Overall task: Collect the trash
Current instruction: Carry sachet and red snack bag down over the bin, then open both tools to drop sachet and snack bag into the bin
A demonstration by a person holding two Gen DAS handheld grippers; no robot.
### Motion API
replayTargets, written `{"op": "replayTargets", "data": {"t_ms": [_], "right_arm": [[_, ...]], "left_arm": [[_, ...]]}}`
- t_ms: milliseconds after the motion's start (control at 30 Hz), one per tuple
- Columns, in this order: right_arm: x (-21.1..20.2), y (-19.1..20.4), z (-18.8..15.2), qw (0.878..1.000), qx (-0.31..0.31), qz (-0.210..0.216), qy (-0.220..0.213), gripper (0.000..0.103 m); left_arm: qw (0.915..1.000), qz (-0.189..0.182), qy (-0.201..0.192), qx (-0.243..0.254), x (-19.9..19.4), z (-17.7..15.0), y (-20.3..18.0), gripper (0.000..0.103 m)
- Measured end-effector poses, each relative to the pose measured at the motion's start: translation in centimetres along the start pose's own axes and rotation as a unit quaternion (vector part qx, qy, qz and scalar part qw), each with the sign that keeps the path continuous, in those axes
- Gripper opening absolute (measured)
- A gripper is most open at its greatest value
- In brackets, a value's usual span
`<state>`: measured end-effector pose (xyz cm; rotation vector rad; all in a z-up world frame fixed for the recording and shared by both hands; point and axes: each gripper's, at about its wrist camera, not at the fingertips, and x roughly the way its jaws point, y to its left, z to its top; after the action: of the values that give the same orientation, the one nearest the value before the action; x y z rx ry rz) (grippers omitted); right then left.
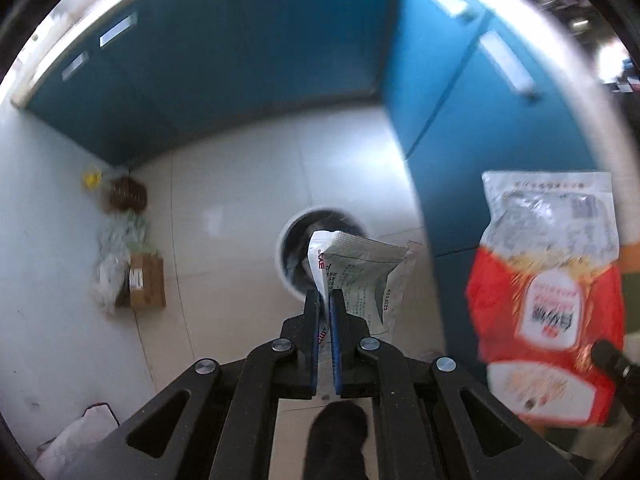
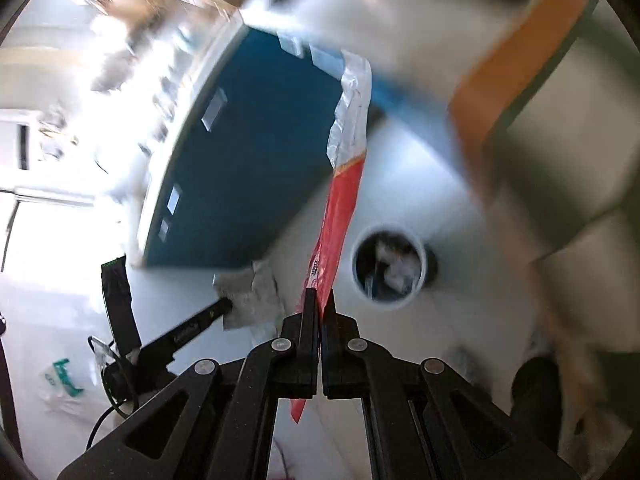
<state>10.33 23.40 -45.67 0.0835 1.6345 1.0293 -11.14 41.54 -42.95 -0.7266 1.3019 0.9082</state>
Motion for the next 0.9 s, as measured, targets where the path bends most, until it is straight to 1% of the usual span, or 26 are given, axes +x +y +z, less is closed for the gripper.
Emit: {"op": "replayTargets", "data": {"t_ms": [33, 67, 100, 133, 167, 233, 267, 333, 433, 467, 533, 633, 733, 800, 833, 867, 900], "right_arm": [[2.9, -0.6, -0.3, 1.0, 0.003, -0.006, 0.013, 0.001], [6.1, -1.6, -0.4, 1.0, 0.007, -0.011, 0.028, 0.001], [10.2, -2.9, -0.6, 0.999, 0.009, -0.022, 0.043, 0.001], [13.0, -3.9, -0.7, 0.998, 0.011, -0.029, 0.052, 0.001], [15.7, -5.0, -0.8, 0.997, 0.013, -0.034, 0.064, 0.001], [22.1, -7.8, -1.0, 0.995, 0.014, -0.048, 0.09, 0.001], [24.6, -8.7, -0.9, 0.993, 0.011, -0.052, 0.101, 0.001], [30.3, -10.6, -0.4, 0.99, -0.008, -0.069, 0.126, 0.001], [37.1, -12.4, 0.0, 0.981, -0.035, -0.091, 0.168, 0.001], [38.4, -13.0, -0.3, 0.978, -0.045, -0.098, 0.177, 0.001], [41.6, -13.5, -0.1, 0.972, -0.07, -0.117, 0.191, 0.001], [45.4, -14.0, 0.4, 0.964, -0.088, -0.134, 0.21, 0.001], [48.8, -14.3, 0.6, 0.954, -0.104, -0.161, 0.23, 0.001], [50.4, -14.5, 0.5, 0.947, -0.111, -0.179, 0.245, 0.007], [50.5, -14.4, 1.0, 0.945, -0.111, -0.184, 0.245, 0.007], [50.6, -14.3, 1.2, 0.943, -0.114, -0.191, 0.246, 0.01], [50.5, -14.2, 1.2, 0.942, -0.115, -0.198, 0.246, 0.025]], "left_arm": [[0.9999, -0.001, 0.013, -0.007, 3.8, 0.0, 1.3, 0.003], [0.9997, -0.001, 0.022, -0.013, 6.2, -0.1, 2.0, 0.003], [0.9993, 0.0, 0.034, -0.018, 9.2, -0.2, 2.7, 0.003], [0.9985, -0.005, 0.05, -0.023, 13.4, -0.1, 3.7, 0.003], [0.9977, -0.008, 0.061, -0.029, 15.8, -0.2, 4.2, 0.003], [0.9956, -0.016, 0.086, -0.034, 21.9, -0.1, 5.3, 0.003], [0.9946, -0.016, 0.096, -0.036, 24.7, 0.1, 5.7, 0.003], [0.9928, -0.018, 0.112, -0.037, 29.6, 0.3, 6.1, 0.003], [0.9895, -0.027, 0.135, -0.042, 35.3, 0.3, 6.5, 0.003], [0.9887, -0.028, 0.141, -0.043, 37.0, 0.4, 6.5, 0.003], [0.9867, -0.035, 0.153, -0.044, 39.5, 0.6, 6.2, 0.003], [0.9844, -0.044, 0.166, -0.037, 42.2, 1.3, 5.9, 0.004], [0.9844, -0.043, 0.167, -0.032, 43.3, 2.0, 5.1, 0.009], [0.9846, -0.041, 0.166, -0.038, 43.1, 2.3, 5.2, 0.01], [0.9849, -0.044, 0.162, -0.043, 42.8, 2.5, 5.2, 0.01], [0.9852, -0.046, 0.158, -0.047, 42.6, 2.6, 5.3, 0.01], [0.9852, -0.048, 0.156, -0.051, 42.3, 2.6, 5.5, 0.011]]}}
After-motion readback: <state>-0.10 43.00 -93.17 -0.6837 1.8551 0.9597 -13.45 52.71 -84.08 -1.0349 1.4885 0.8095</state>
